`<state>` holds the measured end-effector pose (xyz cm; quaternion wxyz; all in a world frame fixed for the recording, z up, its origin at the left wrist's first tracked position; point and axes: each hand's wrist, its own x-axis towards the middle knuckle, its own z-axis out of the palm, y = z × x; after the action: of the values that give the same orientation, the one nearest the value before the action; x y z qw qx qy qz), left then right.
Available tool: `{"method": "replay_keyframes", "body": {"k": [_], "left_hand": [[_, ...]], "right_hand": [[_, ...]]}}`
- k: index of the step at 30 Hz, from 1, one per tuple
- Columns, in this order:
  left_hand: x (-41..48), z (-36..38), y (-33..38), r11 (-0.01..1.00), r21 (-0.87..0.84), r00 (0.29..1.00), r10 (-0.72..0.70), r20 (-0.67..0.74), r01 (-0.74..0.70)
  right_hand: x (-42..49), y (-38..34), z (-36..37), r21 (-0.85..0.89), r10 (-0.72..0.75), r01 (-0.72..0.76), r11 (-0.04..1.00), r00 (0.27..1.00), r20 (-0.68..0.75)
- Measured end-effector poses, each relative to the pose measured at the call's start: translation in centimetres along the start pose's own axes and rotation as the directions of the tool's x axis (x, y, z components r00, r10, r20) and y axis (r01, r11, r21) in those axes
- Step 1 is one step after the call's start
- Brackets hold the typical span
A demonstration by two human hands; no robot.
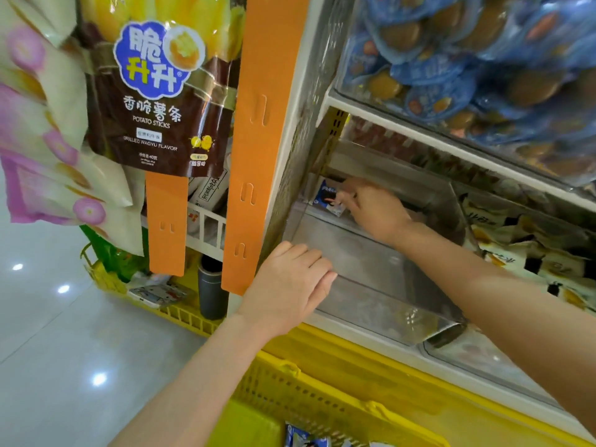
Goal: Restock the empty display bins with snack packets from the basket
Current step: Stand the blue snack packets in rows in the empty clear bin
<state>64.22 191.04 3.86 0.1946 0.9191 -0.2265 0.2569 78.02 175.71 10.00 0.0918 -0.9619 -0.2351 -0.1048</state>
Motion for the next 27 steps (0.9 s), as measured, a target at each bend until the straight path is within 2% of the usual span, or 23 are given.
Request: {"method": "replay_keyframes", "body": {"k": [3, 7, 10, 13, 15, 17, 19, 21, 24, 27], "left_hand": [[-0.1, -0.7, 0.5, 1.000, -0.011, 0.999, -0.026, 0.032, 0.026], [-1.4, -1.0, 2.1, 0.988, -0.098, 0.992, -0.126, -0.025, 0.123], [-3.0, -0.9, 4.3, 0.985, -0.130, 0.987, -0.128, -0.093, 0.116], [-5.9, 0.3, 6.6, 0.983, -0.172, 0.987, -0.092, -0.133, 0.068], [-8.5, 2.0, 7.8, 0.977, -0.196, 0.994, -0.094, -0.054, 0.082], [-11.6, 4.5, 8.6, 0.969, -0.187, 0.978, -0.131, 0.161, 0.161], [-14.9, 7.6, 8.7, 0.946, -0.178, 0.905, -0.185, 0.383, 0.269], [-18.2, 10.6, 8.2, 0.913, -0.163, 0.801, -0.229, 0.553, 0.373], [-22.9, 14.0, 7.8, 0.827, -0.103, 0.561, -0.277, 0.780, 0.552], [-27.1, 16.5, 7.7, 0.777, -0.018, 0.289, -0.213, 0.933, 0.629]], "right_hand": [[-5.6, -1.1, -1.8, 0.088, 0.029, -0.028, 0.996, 1.000, -0.012], [-14.0, -1.9, -2.7, 0.098, 0.005, -0.012, 0.995, 0.998, 0.067], [-19.4, -2.5, -2.2, 0.087, -0.109, 0.113, 0.990, 0.993, -0.053], [-24.4, -2.8, 0.1, 0.084, -0.141, 0.159, 0.984, 0.972, -0.188], [-27.4, -2.8, 2.7, 0.062, -0.147, 0.160, 0.985, 0.974, -0.172], [-29.9, -2.5, 6.0, 0.023, -0.122, 0.123, 0.992, 0.991, -0.052], [-31.9, -2.0, 9.6, 0.066, 0.002, -0.013, 0.998, 0.988, 0.155], [-34.2, -0.9, 13.4, 0.050, 0.146, -0.176, 0.983, 0.921, 0.360], [-37.7, 0.2, 17.6, 0.010, 0.197, -0.264, 0.965, 0.745, 0.638], [-40.9, -0.1, 20.1, 0.032, 0.177, -0.347, 0.937, 0.553, 0.814]]}}
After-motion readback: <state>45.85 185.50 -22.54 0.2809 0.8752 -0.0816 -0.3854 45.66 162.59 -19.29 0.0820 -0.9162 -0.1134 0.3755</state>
